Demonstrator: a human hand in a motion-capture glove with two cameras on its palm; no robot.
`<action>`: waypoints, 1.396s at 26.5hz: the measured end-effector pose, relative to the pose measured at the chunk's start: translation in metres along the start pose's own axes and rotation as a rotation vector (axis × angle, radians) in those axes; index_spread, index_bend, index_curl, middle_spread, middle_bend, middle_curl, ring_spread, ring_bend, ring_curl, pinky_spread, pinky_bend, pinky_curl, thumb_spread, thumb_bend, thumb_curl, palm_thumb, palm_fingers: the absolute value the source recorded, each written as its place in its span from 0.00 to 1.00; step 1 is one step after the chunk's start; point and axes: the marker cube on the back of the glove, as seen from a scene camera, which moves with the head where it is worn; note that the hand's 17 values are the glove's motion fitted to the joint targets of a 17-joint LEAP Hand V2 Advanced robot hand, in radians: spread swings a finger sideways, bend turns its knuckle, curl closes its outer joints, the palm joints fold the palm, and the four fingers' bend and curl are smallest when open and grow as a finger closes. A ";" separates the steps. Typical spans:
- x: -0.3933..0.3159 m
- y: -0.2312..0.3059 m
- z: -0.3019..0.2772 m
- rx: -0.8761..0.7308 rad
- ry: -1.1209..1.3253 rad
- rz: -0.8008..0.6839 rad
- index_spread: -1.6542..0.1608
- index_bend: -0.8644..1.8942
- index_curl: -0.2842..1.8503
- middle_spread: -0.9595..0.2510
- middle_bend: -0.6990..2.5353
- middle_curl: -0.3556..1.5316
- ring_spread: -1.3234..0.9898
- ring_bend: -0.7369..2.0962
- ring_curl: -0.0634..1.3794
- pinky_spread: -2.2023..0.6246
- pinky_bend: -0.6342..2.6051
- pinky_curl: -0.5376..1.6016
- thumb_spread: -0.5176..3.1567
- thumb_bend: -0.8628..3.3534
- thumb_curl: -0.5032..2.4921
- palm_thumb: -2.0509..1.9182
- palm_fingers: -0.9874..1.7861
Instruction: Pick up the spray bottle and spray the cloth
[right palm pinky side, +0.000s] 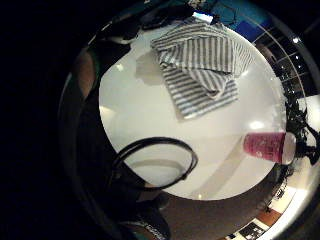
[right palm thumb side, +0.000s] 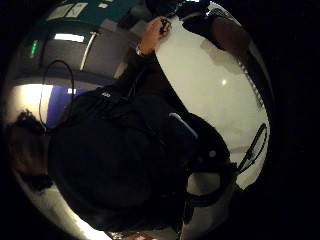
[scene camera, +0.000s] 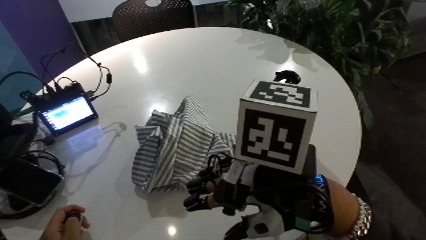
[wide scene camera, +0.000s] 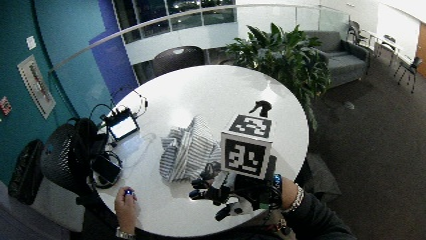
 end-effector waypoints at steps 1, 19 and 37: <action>0.000 0.000 0.000 0.001 0.001 0.002 0.78 0.42 0.17 0.70 0.30 0.23 0.54 0.36 0.09 0.81 0.29 0.28 0.25 0.26 0.19 0.61 0.57; 0.008 -0.005 0.005 -0.005 -0.001 0.042 0.66 0.38 0.25 0.65 0.29 0.31 0.51 0.36 0.19 0.84 0.27 0.35 0.42 0.25 0.21 0.64 0.58; 0.128 -0.007 -0.062 0.481 0.073 0.556 0.68 0.38 0.28 0.68 0.31 0.36 0.51 0.37 0.24 0.84 0.24 0.35 0.46 0.23 0.23 0.65 0.62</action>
